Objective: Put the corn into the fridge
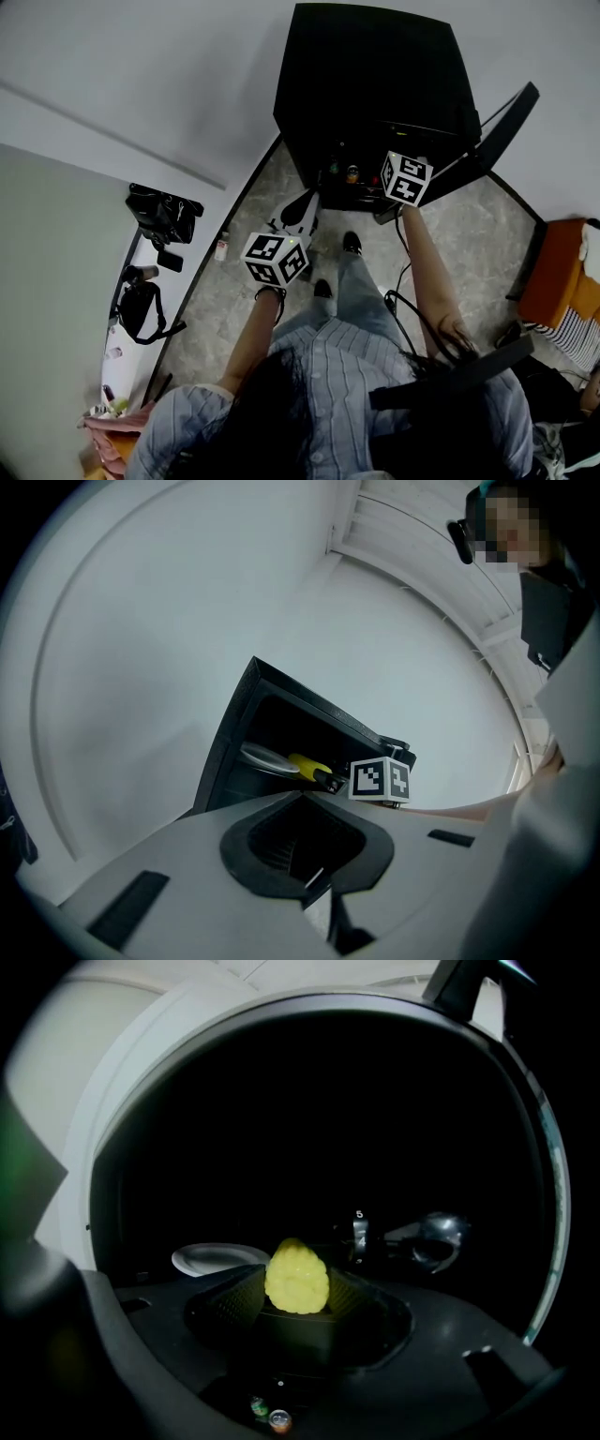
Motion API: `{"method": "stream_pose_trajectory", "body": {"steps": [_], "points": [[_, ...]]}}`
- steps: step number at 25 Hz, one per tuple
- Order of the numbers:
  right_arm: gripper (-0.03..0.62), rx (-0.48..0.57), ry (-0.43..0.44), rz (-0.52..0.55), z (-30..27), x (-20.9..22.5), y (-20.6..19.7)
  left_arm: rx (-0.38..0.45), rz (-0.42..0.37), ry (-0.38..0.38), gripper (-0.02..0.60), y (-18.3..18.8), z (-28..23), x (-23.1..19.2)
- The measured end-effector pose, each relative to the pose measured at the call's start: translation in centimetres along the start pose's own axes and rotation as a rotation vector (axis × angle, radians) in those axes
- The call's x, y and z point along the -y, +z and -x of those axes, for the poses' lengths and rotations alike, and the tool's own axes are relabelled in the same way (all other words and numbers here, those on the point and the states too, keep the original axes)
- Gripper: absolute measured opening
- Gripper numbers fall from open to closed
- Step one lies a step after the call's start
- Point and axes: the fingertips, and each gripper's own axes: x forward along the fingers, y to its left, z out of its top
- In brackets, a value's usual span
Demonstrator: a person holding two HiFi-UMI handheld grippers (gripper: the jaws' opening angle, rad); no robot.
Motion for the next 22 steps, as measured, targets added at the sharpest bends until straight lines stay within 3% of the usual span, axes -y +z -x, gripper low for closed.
{"method": "stream_pose_trajectory", "body": {"steps": [4, 9, 15, 18, 22], "points": [[0.225, 0.018, 0.019, -0.029, 1.0, 0.1, -0.3, -0.003, 0.000, 0.005, 0.009, -0.1, 0.1, -0.4], [0.225, -0.051, 0.051, -0.042, 3.7, -0.8, -1.5, 0.002, 0.000, -0.005, 0.009, 0.2, 0.6, -0.3], [0.221, -0.017, 0.078, -0.070, 7.7, -1.9, -0.7, 0.022, -0.018, -0.037, 0.009, 0.9, 0.9, 1.1], [0.124, 0.005, 0.090, -0.143, 9.8, -2.5, 0.2, 0.028, -0.029, -0.054, 0.009, 1.1, 1.5, 1.8], [0.121, 0.027, 0.127, -0.165, 13.0, -4.0, 1.5, 0.047, -0.041, -0.080, 0.009, 1.7, 2.6, 2.9]]}}
